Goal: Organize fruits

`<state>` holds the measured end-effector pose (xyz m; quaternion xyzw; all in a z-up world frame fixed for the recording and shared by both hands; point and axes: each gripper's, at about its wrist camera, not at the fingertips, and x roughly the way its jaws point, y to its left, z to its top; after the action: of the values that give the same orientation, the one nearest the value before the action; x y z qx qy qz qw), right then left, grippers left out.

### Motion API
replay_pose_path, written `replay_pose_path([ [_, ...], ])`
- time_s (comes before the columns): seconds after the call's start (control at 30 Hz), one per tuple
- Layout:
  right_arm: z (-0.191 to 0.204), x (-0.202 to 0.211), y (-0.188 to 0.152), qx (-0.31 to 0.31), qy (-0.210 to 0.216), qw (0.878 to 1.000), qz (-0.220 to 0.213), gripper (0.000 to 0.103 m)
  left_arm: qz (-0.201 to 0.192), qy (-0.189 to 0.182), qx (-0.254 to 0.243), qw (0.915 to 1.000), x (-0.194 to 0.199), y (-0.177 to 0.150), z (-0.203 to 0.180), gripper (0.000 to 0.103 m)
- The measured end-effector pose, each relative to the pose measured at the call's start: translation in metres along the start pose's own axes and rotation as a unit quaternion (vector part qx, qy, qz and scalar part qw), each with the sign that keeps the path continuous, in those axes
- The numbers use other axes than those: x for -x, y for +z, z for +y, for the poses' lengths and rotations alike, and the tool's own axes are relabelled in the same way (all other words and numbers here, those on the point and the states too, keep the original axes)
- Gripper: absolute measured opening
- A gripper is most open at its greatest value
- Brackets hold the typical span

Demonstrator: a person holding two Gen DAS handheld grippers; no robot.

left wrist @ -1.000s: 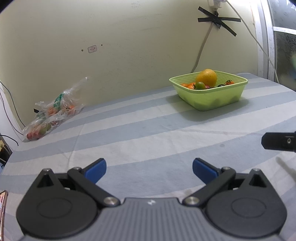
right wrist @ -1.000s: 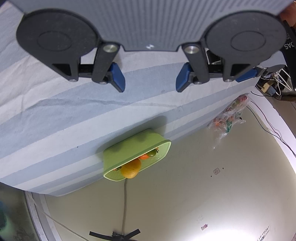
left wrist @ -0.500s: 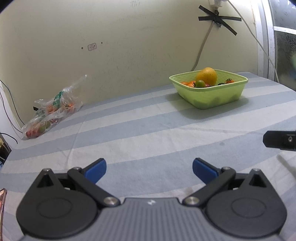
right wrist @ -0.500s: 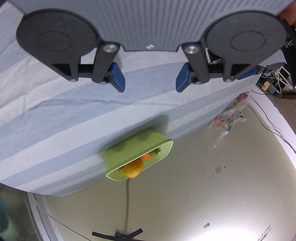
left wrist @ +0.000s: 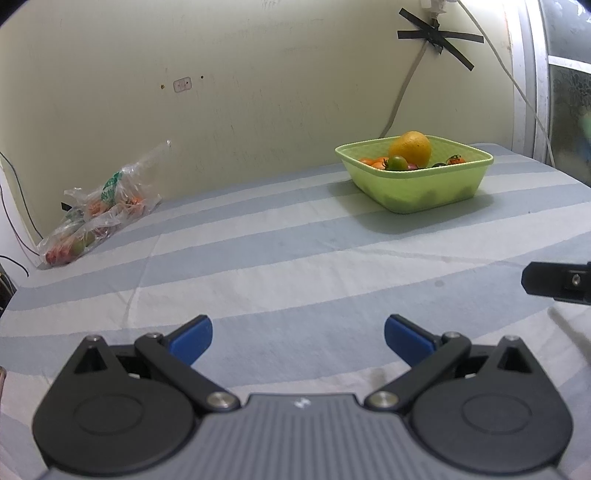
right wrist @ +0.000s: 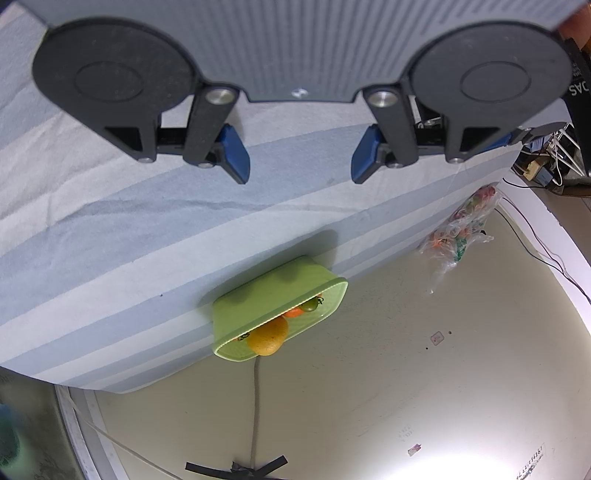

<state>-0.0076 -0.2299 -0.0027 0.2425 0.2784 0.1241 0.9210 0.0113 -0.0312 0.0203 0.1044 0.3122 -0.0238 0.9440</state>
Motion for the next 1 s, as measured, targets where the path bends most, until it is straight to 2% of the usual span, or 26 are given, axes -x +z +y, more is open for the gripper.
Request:
replay_pose_path([
  [1.0, -0.0006, -0.0027, -0.0025, -0.008, -0.008, 1.000, -0.001, 0.063, 0.023, -0.016, 0.020, 0.9994, -0.0058, -0.0008, 0.0061, 0.103],
])
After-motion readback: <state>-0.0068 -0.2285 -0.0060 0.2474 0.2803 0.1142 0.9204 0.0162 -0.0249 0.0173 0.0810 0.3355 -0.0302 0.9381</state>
